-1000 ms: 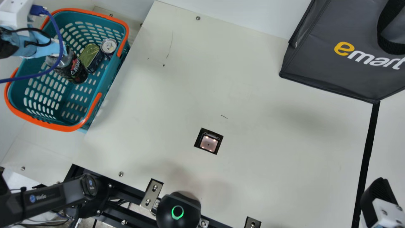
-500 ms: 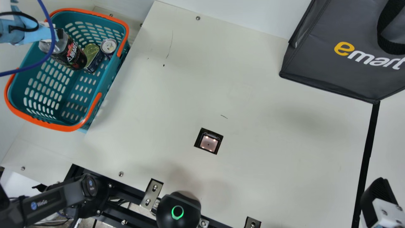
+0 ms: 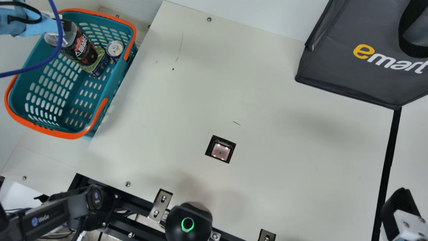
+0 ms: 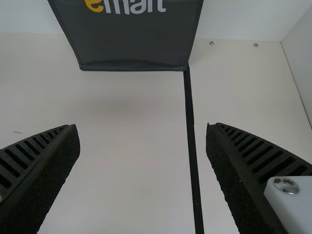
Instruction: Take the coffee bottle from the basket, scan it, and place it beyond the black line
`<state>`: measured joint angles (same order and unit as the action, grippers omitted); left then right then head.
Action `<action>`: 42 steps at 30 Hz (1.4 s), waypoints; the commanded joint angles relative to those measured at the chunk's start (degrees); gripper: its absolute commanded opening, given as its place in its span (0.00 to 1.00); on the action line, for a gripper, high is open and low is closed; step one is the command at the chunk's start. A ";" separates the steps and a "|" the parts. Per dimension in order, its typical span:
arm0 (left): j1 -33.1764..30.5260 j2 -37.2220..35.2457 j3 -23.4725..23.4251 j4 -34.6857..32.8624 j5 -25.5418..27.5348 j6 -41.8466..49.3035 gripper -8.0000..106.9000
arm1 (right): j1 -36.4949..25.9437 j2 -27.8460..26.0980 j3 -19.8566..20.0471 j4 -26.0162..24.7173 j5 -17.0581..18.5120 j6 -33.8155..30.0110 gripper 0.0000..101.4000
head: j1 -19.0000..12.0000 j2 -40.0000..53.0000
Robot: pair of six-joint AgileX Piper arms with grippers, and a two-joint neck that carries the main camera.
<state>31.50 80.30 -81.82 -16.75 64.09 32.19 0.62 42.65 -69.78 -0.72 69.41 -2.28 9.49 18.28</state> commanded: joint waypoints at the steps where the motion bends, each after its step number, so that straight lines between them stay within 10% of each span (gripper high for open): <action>1: -1.24 -0.22 -0.24 0.02 0.62 -0.23 0.16 | 0.00 0.00 0.00 0.00 0.00 0.00 0.90 | -1.57 0.14; 42: -22.37 -1.31 4.87 -8.36 3.84 11.95 0.16 | 0.00 0.00 0.00 0.00 -0.05 0.00 0.90 | -1.57 0.14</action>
<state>9.33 78.87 -77.03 -24.86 67.81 43.54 0.62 42.65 -69.78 -0.72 69.36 -2.28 9.49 18.28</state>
